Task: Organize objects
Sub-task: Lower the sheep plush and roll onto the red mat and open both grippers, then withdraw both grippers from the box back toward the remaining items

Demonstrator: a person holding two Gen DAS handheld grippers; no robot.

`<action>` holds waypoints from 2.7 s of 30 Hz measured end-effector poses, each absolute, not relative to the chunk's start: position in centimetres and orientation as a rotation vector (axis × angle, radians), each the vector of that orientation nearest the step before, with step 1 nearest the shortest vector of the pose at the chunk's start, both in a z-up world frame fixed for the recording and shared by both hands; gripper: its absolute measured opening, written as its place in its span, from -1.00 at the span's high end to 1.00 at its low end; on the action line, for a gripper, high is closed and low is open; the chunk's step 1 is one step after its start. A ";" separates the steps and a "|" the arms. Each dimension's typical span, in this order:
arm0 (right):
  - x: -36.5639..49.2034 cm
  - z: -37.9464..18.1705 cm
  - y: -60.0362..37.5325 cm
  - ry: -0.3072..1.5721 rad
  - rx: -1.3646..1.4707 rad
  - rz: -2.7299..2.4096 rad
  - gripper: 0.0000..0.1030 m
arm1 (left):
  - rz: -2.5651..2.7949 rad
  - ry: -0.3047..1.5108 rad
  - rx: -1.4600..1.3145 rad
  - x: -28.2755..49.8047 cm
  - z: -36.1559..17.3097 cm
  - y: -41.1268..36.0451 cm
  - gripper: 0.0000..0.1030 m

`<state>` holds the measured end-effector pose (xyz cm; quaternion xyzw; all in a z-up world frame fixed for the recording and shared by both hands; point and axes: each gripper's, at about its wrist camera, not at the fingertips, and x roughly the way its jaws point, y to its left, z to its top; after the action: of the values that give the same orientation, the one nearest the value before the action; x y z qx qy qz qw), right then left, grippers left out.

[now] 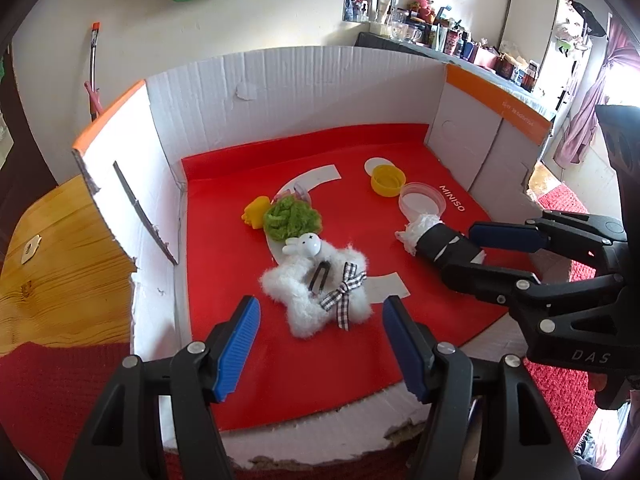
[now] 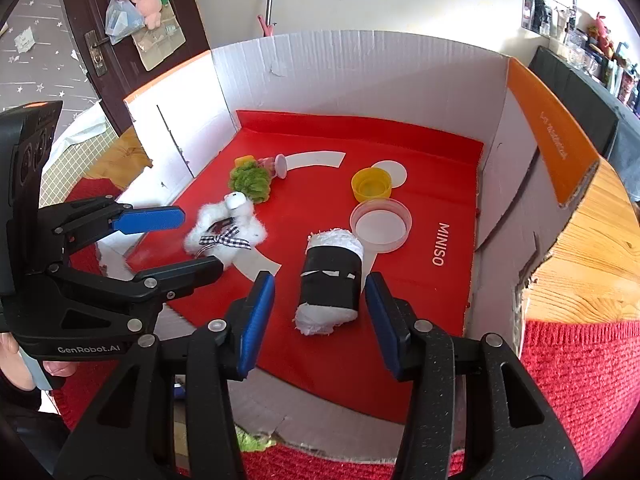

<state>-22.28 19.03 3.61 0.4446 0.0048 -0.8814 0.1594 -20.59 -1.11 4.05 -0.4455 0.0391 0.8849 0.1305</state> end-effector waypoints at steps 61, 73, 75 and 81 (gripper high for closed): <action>-14.1 7.8 19.2 -0.049 1.059 -2.606 -0.93 | 2.723 0.086 -1.159 -14.7 6.5 -2.2 -0.99; -12.5 7.5 19.0 -0.025 1.061 -2.610 -0.93 | 2.701 0.072 -1.169 -13.0 6.2 -1.7 -0.99; -12.2 7.4 19.0 -0.024 1.064 -2.607 -0.93 | 2.701 0.075 -1.169 -12.7 6.1 -1.6 -1.00; -11.5 7.2 19.0 -0.020 1.066 -2.605 -0.93 | 2.702 0.084 -1.161 -12.0 6.1 -1.2 -0.99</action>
<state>-11.45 18.96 7.21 0.3737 -0.0071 -0.9131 0.1627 -12.04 -1.25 6.10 -0.3928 0.0286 0.9138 0.0997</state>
